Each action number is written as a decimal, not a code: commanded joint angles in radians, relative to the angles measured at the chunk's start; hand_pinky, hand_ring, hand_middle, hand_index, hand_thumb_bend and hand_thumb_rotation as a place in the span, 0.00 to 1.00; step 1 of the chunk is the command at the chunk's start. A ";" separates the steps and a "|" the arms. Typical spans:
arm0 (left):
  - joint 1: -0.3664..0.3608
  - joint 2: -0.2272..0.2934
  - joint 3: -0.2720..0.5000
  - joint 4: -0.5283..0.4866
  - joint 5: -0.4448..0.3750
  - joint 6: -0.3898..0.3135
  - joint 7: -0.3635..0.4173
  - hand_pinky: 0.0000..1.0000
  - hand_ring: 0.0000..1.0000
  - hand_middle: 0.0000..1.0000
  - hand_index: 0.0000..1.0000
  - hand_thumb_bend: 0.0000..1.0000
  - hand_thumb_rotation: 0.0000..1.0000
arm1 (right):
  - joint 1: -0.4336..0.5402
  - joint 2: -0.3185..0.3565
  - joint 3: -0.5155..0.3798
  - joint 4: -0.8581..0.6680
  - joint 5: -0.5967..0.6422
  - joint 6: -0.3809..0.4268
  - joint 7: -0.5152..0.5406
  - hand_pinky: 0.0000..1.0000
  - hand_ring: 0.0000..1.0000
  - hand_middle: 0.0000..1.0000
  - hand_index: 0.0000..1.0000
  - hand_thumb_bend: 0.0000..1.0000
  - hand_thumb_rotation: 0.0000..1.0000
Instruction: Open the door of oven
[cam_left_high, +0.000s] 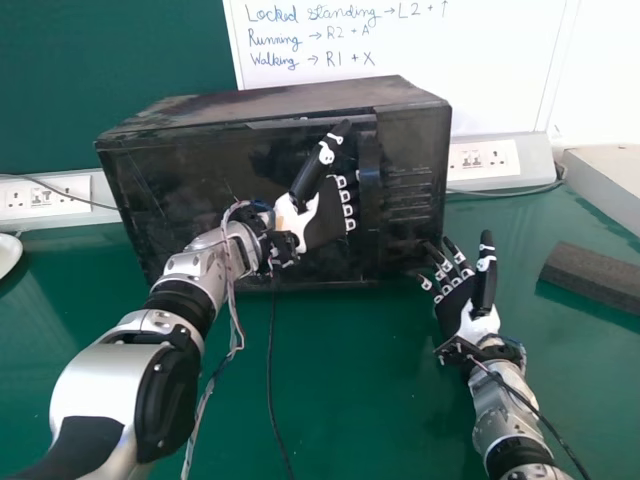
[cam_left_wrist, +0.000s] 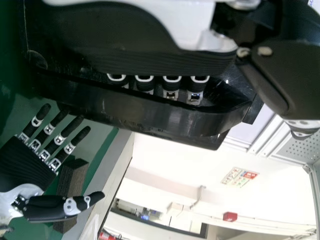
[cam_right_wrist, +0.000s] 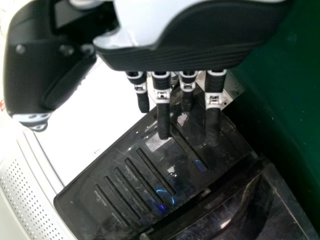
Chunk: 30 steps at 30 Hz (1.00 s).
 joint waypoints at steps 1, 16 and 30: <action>0.002 -0.011 0.009 -0.026 -0.026 -0.018 -0.036 0.54 0.62 0.76 1.00 0.92 0.89 | -0.020 0.005 -0.005 0.002 0.008 0.006 -0.002 0.78 0.88 1.00 1.00 1.00 1.00; 0.056 0.002 0.005 -0.059 -0.059 -0.021 -0.156 0.53 0.61 0.75 0.99 0.94 0.88 | -0.028 0.003 -0.018 0.003 0.016 0.013 -0.015 0.80 0.89 1.00 1.00 1.00 1.00; 0.101 0.016 0.005 -0.091 -0.104 0.054 -0.238 0.50 0.59 0.73 0.96 0.93 0.84 | -0.025 -0.006 -0.028 -0.002 0.019 0.002 -0.036 0.80 0.89 1.00 1.00 1.00 1.00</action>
